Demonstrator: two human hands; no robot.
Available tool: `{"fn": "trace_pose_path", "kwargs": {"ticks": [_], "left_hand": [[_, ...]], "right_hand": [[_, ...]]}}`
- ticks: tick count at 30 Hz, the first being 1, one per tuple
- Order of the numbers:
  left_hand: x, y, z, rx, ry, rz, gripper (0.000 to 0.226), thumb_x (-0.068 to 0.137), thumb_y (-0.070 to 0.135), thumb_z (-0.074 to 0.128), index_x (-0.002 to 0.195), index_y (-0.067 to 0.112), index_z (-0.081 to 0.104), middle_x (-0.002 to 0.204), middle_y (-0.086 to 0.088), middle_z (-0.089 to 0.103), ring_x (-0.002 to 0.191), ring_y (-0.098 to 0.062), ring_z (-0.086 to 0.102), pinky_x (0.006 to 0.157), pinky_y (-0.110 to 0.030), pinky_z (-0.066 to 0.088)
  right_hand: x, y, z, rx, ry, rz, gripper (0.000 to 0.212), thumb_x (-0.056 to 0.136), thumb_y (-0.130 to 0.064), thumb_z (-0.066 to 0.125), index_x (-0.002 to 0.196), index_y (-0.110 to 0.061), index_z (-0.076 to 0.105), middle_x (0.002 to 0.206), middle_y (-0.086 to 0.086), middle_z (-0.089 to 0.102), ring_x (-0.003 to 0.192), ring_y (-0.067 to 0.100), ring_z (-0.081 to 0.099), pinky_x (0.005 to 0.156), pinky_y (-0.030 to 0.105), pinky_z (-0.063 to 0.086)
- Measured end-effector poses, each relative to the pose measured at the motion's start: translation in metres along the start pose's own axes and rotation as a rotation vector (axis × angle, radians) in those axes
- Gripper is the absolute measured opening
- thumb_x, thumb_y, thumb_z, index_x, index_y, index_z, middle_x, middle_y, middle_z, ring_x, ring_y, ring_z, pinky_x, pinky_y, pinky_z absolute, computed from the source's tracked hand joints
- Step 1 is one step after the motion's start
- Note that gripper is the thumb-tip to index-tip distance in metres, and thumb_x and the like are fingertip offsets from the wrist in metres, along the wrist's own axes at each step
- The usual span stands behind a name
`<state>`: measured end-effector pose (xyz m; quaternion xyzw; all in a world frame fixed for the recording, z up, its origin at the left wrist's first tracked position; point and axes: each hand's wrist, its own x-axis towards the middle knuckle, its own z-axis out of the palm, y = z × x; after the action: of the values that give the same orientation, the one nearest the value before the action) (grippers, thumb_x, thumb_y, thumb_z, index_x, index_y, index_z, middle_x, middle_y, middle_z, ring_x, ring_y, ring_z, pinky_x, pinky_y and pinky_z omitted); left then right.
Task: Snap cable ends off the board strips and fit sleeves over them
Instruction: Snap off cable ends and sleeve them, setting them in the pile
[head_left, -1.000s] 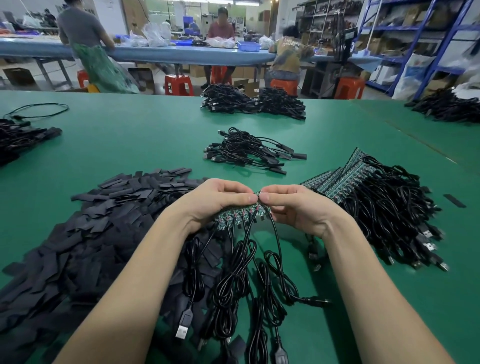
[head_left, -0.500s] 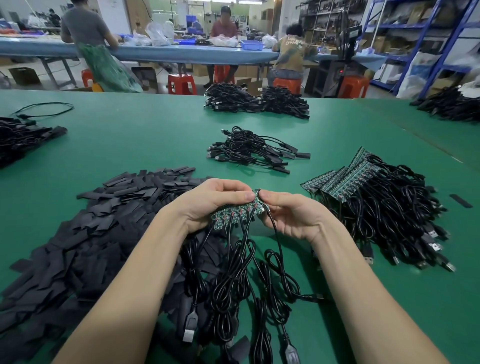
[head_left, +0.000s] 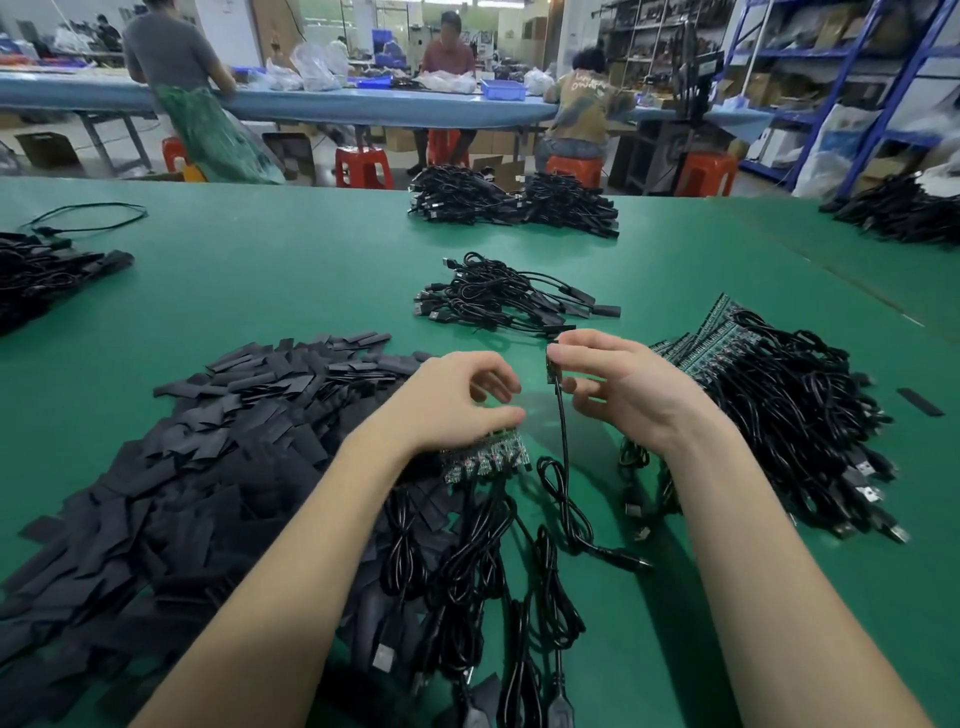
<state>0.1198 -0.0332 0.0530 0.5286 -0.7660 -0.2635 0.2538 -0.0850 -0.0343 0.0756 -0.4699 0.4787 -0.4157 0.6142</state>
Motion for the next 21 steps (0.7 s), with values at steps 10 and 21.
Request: {"fn": "trace_pose_path", "kwargs": {"ticks": [10, 21], "left_hand": [[0.0, 0.034, 0.054, -0.822, 0.27, -0.176, 0.016, 0.089, 0.01, 0.074, 0.102, 0.01, 0.066, 0.099, -0.016, 0.072, 0.073, -0.011, 0.071, 0.066, -0.02, 0.055], [-0.004, 0.032, 0.07, -0.735, 0.204, -0.156, 0.011, 0.088, 0.016, 0.074, 0.096, 0.018, 0.067, 0.081, 0.006, 0.072, 0.077, -0.019, 0.074, 0.087, -0.045, 0.059]], "right_hand": [[0.004, 0.004, 0.01, 0.173, 0.1, 0.081, 0.011, 0.09, -0.012, 0.07, 0.094, -0.018, 0.063, 0.059, -0.007, 0.061, 0.047, 0.005, 0.052, 0.058, 0.017, 0.046], [0.008, -0.019, 0.022, -0.79, 0.328, -0.357, 0.002, 0.084, -0.031, 0.072, 0.083, -0.032, 0.074, 0.078, -0.018, 0.071, 0.069, -0.008, 0.061, 0.057, 0.009, 0.042]]}}
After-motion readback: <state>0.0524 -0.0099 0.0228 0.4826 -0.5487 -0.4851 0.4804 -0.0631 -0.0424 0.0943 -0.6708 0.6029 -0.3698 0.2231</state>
